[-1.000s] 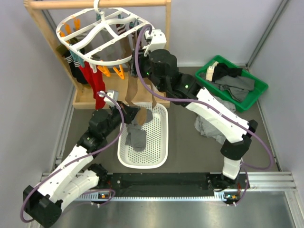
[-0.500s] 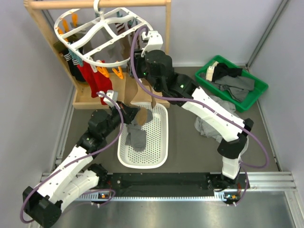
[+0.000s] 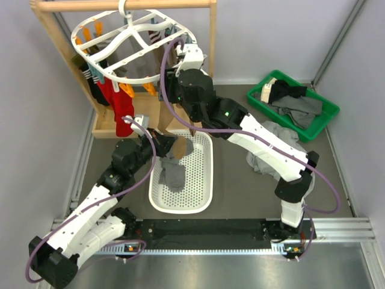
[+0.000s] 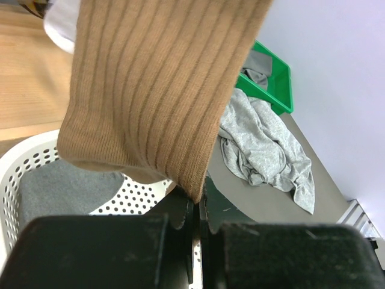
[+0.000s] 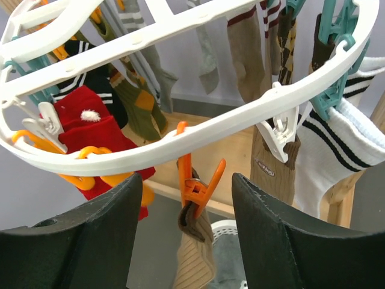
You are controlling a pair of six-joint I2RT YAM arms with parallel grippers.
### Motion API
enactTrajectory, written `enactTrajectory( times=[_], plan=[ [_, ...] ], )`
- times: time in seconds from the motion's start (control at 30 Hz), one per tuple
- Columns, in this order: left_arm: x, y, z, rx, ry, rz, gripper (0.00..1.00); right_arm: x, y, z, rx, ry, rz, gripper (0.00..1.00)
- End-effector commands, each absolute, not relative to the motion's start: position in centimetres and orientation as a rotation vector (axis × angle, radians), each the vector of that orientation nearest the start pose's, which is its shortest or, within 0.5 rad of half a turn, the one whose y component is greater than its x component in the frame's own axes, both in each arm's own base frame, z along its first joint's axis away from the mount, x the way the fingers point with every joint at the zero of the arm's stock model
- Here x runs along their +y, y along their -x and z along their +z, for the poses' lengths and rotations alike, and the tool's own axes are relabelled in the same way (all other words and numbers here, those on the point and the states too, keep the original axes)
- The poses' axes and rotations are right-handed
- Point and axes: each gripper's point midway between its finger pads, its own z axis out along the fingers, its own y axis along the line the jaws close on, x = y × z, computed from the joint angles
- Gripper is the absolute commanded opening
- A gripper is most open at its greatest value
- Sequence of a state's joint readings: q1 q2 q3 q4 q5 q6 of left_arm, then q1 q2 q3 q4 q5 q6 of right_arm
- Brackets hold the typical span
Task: Remove the socks clipped to the hanger
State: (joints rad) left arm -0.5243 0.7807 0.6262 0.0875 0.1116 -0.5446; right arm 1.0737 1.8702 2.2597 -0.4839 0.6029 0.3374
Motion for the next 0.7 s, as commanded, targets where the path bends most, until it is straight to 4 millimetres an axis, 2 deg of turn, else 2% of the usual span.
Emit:
enactTrajectory(
  times=[0.0,0.37,0.67],
  plan=[
    [-19.7,-26.5,27.5,1.686,-0.072,-0.883,0.00,40.6,-31.9,47.7,1.643,0.092,0.595,0.61],
    [-19.8,-26.6,28.0,1.683,-0.081,-0.883,0.00,40.4,-32.4,47.8,1.626,0.077,0.555,0.60],
    [-19.7,-26.4,28.2,1.676,-0.081,-0.889,0.00,41.5,-32.8,47.2,1.629,0.085,0.557,0.60]
  ],
)
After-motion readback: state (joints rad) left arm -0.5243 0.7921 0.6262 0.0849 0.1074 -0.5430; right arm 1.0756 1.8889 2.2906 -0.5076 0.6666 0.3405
